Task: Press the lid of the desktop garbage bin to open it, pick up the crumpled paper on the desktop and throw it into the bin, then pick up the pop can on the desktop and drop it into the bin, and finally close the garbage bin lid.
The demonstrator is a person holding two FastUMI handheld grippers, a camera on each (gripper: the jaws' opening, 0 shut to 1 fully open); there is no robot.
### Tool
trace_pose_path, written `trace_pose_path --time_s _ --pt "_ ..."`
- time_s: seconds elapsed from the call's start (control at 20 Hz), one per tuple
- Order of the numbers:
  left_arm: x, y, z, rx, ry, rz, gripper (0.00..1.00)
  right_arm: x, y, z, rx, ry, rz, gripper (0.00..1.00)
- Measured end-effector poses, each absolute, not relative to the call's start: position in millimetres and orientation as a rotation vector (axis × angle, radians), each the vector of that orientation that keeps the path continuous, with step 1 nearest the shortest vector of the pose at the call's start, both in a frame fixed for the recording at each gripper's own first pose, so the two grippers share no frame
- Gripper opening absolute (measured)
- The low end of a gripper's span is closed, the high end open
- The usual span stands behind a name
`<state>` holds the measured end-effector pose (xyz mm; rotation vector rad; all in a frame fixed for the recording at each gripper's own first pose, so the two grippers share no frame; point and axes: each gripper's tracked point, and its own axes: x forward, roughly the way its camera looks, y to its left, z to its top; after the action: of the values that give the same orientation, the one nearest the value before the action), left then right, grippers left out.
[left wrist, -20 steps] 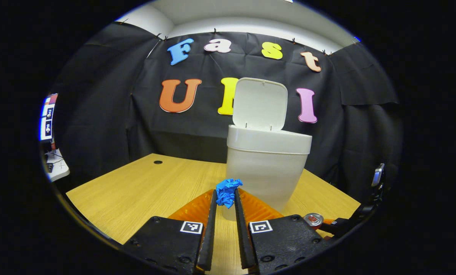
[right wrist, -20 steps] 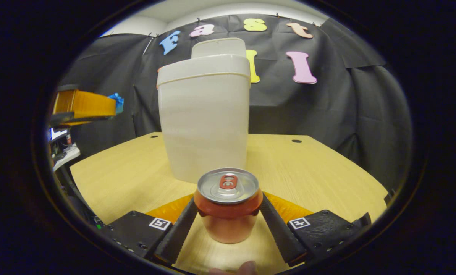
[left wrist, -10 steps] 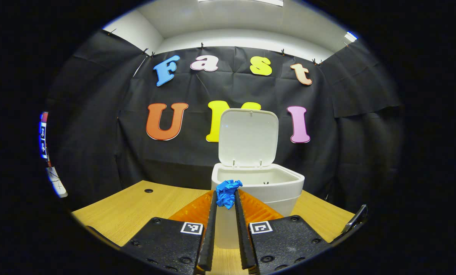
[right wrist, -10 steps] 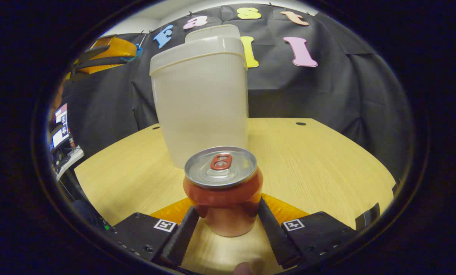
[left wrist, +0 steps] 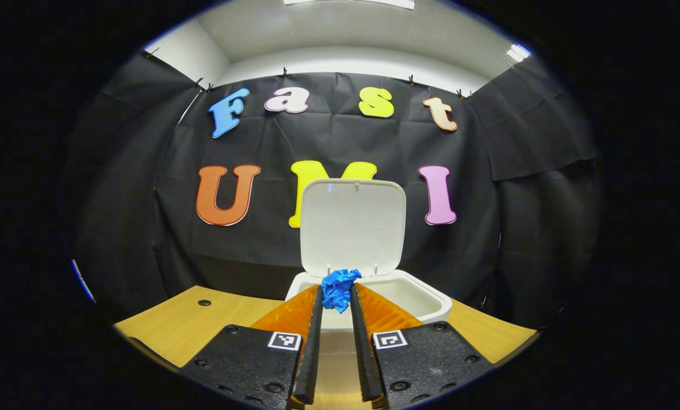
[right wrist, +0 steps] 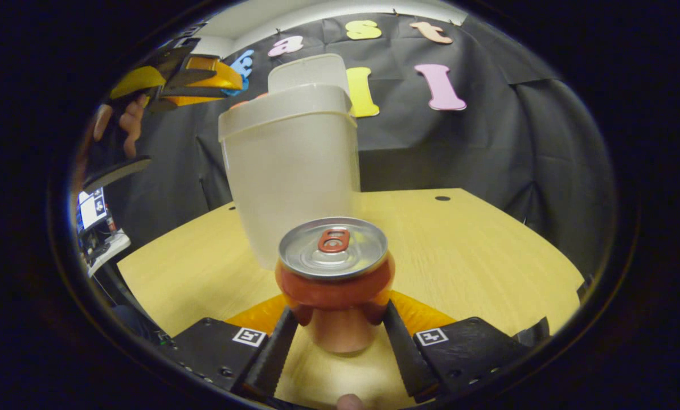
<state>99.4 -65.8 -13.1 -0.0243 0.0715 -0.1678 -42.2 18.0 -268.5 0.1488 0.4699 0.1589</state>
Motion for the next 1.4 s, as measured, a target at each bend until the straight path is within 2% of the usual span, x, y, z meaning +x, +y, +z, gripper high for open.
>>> trace_pose_path --time_s 0.2,0.45,0.6,0.65,0.7,1.05,1.4 --pt "121.8 -72.8 -19.4 -0.028 0.095 -0.173 0.39 -43.9 2.7 -243.7 0.132 0.415 0.156 0.8" --pt "132.3 -82.0 -34.8 -0.04 0.147 -0.193 0.42 -46.3 -4.8 -235.7 0.119 0.398 0.154 0.8" --pt "132.7 -81.1 -35.7 -0.039 0.154 -0.19 0.81 -46.5 -8.7 -231.2 0.129 0.387 0.145 0.8" --pt "131.8 -80.8 -32.6 -0.039 0.151 -0.191 0.84 -45.9 -9.9 -230.4 0.13 0.385 0.142 0.8" --pt "131.6 -79.7 -33.3 -0.039 0.15 -0.187 0.99 -46.1 -11.3 -229.1 0.128 0.385 0.139 0.8" --pt "110.4 -53.6 -28.7 -0.059 0.14 -0.16 0.99 -22.3 -25.0 -173.3 0.104 0.295 0.135 0.8" --pt "68.4 7.0 -41.5 -0.029 0.124 -0.084 0.99 16.6 -4.1 -106.4 0.116 0.238 0.198 0.8"
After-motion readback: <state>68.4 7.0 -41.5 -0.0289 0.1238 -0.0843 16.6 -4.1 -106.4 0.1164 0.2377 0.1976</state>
